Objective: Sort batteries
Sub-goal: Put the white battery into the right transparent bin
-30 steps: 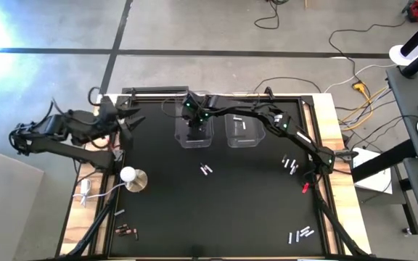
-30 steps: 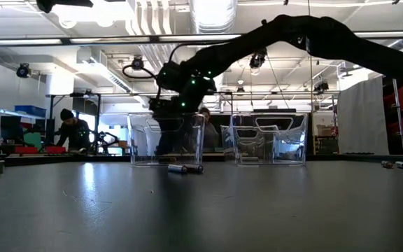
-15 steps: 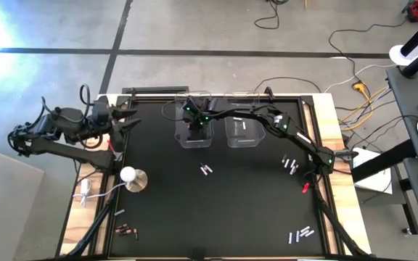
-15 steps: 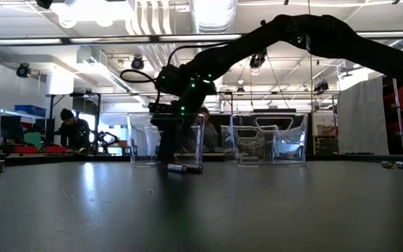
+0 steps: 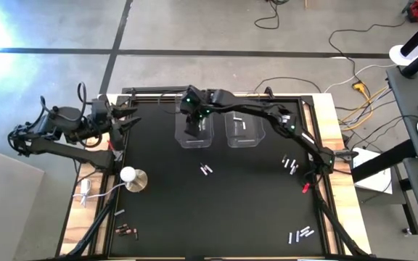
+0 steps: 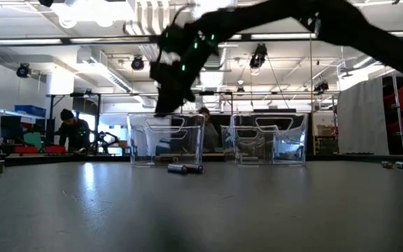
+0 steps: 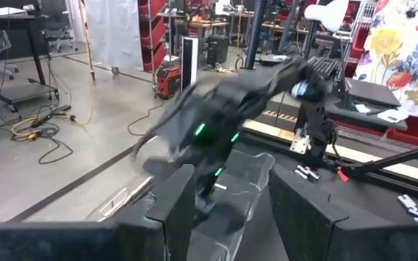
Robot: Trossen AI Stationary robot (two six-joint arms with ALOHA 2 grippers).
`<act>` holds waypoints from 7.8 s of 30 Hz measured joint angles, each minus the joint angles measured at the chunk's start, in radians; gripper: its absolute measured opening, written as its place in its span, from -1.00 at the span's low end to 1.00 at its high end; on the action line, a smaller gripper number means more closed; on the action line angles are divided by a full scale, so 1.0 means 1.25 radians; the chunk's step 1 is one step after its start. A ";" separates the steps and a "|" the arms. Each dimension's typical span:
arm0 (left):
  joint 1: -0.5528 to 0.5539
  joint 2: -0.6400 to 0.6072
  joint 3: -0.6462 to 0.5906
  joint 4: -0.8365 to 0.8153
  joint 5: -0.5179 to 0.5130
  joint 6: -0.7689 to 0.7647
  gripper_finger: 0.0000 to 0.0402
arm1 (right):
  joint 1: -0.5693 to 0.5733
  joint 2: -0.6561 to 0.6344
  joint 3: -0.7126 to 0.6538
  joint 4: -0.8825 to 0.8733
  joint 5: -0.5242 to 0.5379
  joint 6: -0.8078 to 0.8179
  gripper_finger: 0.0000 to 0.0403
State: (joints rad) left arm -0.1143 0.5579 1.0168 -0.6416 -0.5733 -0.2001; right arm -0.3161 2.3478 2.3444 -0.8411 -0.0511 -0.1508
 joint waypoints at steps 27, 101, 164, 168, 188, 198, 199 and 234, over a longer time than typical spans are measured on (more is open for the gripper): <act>0.000 0.002 -0.024 -0.131 0.173 -0.134 -0.23 | 0.381 -0.138 -0.128 0.012 0.355 0.289 -0.52; -0.002 0.148 -0.182 0.148 0.152 -0.227 -0.23 | 0.389 -0.206 -1.018 0.795 0.399 0.533 -0.86; -0.002 0.145 -0.182 0.122 0.110 -0.378 -0.23 | -0.182 -0.321 -0.782 0.115 0.057 -0.287 -0.80; -0.002 0.145 -0.182 0.122 0.110 -0.378 -0.23 | -0.180 -0.333 -0.781 0.101 0.061 -0.271 -0.68; -0.002 0.145 -0.182 0.122 0.109 -0.329 -0.23 | 0.055 -0.577 -0.600 -0.007 -0.028 0.076 -0.26; -0.002 0.146 -0.182 0.116 0.110 -0.288 -0.23 | 0.355 -0.559 -0.697 0.201 0.209 0.260 -0.42; -0.002 0.146 -0.182 0.116 0.110 -0.283 -0.23 | 0.373 -0.550 -0.717 0.221 0.254 0.285 -0.43; -0.002 0.174 -0.184 0.093 0.179 -0.269 -0.23 | 0.447 -0.186 -0.895 0.728 0.514 0.673 -0.29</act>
State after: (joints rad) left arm -0.1169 0.7757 0.7866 -0.5255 -0.3496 -0.5358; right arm 0.2420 2.1149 1.2259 0.0688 0.5919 0.6906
